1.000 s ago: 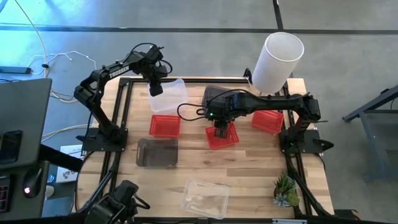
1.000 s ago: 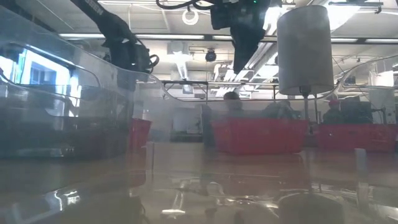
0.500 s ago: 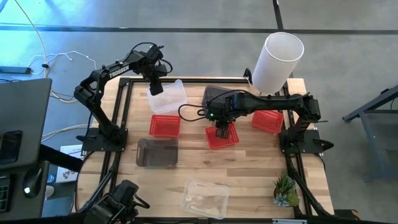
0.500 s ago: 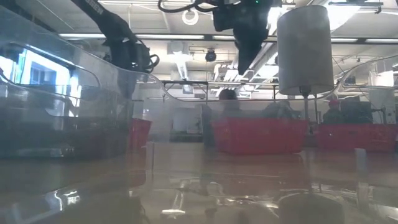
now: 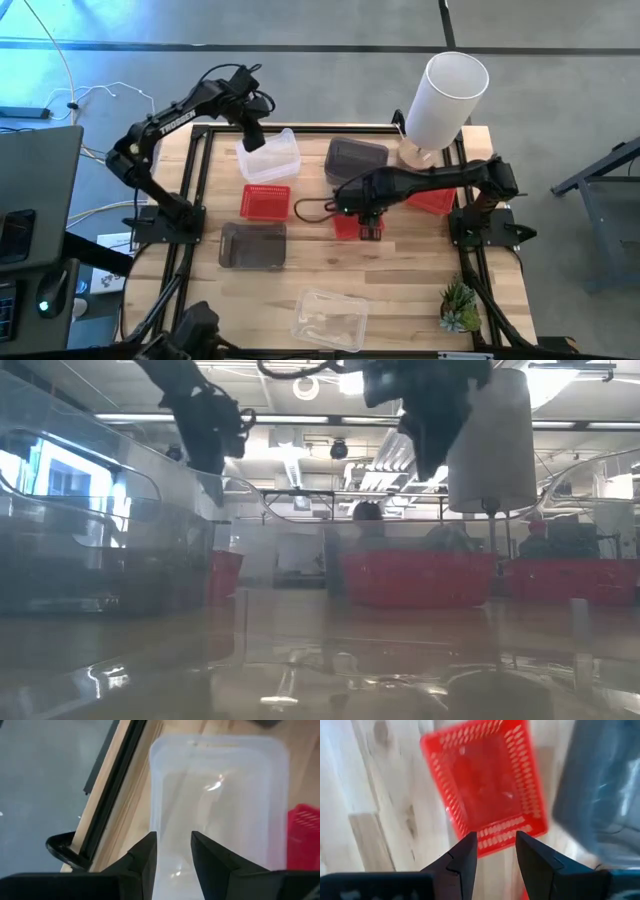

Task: Stack baskets by color
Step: Stack the middle red bin on the right red bin

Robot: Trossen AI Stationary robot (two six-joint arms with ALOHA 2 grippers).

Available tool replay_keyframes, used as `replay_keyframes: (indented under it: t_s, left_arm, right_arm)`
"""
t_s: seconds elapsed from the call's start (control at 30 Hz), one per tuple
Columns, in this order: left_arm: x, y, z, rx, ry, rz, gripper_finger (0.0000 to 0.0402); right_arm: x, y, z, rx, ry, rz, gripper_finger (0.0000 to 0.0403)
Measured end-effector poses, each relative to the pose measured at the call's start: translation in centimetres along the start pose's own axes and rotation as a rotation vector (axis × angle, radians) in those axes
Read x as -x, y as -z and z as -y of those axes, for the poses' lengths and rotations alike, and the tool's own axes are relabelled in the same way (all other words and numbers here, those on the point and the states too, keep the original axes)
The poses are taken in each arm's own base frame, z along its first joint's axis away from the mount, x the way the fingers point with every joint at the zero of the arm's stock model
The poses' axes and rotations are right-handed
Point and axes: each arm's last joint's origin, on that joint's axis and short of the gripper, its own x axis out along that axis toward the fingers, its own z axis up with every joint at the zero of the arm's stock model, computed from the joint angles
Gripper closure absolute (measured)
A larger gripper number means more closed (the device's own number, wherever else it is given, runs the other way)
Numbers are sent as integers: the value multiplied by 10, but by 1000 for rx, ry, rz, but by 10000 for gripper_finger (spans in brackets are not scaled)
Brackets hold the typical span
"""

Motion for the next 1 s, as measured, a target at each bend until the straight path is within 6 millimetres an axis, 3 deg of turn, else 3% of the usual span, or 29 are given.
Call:
replay_keyframes:
  t_s: [0.2, 0.5, 0.77, 1.0]
  left_arm:
    - [18, -5, 26, -22, 10, 48, 296]
    - [29, -8, 64, -65, 71, 32, 295]
    - [30, -7, 94, -130, 134, -34, 296]
    - [30, -9, 108, -180, 153, -39, 295]
  right_arm:
    - [-27, 10, -14, 46, -81, -59, 282]
    - [-45, 12, -33, 158, -131, -7, 282]
    - [-70, 18, -33, 154, -67, 18, 282]
    - [-89, 27, -34, 126, -88, 8, 282]
